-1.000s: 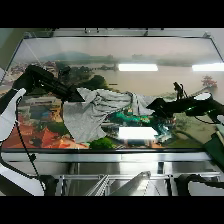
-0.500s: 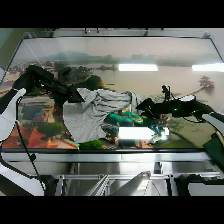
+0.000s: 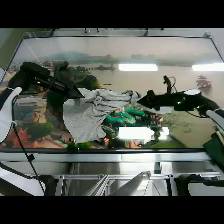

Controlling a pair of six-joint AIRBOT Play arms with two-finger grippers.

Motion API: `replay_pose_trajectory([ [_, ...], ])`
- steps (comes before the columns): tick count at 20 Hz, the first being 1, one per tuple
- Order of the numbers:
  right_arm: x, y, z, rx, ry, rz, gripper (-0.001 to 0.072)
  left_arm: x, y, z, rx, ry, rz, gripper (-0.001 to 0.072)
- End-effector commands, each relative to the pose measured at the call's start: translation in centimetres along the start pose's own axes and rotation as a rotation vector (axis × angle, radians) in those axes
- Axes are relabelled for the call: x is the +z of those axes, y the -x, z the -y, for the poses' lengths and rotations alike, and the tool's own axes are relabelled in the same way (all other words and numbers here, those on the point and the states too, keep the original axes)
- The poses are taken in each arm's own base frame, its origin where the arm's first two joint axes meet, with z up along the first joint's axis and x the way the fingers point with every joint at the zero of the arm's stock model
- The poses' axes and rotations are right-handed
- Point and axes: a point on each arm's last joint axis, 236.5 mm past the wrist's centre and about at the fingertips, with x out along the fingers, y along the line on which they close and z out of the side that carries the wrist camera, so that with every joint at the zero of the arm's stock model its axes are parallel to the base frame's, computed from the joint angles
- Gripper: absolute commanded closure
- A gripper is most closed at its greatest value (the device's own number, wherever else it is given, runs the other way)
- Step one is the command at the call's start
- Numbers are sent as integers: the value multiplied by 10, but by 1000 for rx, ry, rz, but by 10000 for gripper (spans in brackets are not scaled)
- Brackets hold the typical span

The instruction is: Fold the shirts.

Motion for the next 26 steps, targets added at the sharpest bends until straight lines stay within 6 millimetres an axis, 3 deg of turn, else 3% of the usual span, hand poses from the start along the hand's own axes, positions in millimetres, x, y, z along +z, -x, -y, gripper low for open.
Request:
replay_pose_trajectory([
  [1, 19, 81, -113, 250, 213, 104, 698, 4, 58, 87, -122, -249, 84, 684],
  [3, 37, 173, -199, 399, 403, 355, 697, -2, 110, 143, -45, -443, 166, 684],
  [4, 37, 218, -233, 422, 499, 481, 697, -9, 137, 172, 9, -542, 216, 684],
  [5, 31, 261, -259, 399, 589, 606, 697, -21, 165, 207, 64, -665, 269, 683],
  [7, 10, 324, -293, 318, 704, 818, 697, -45, 212, 265, 210, -857, 388, 682],
  [9, -19, 358, -313, 239, 772, 956, 697, -64, 250, 308, 356, -958, 549, 682],
  [11, -40, 369, -317, 137, 782, 1030, 697, -80, 270, 324, 450, -967, 667, 681],
  [14, -44, 362, -284, -52, 672, 1020, 697, -98, 273, 296, 500, -873, 677, 681],
  [19, -21, 326, -209, -76, 454, 847, 696, -86, 246, 234, 345, -696, 577, 681],
  [23, 8, 264, -112, -38, 216, 691, 696, -55, 183, 176, 120, -546, 408, 681],
  [26, 32, 216, -14, -117, 31, 638, 695, -27, 121, 111, 14, -375, 295, 680],
])
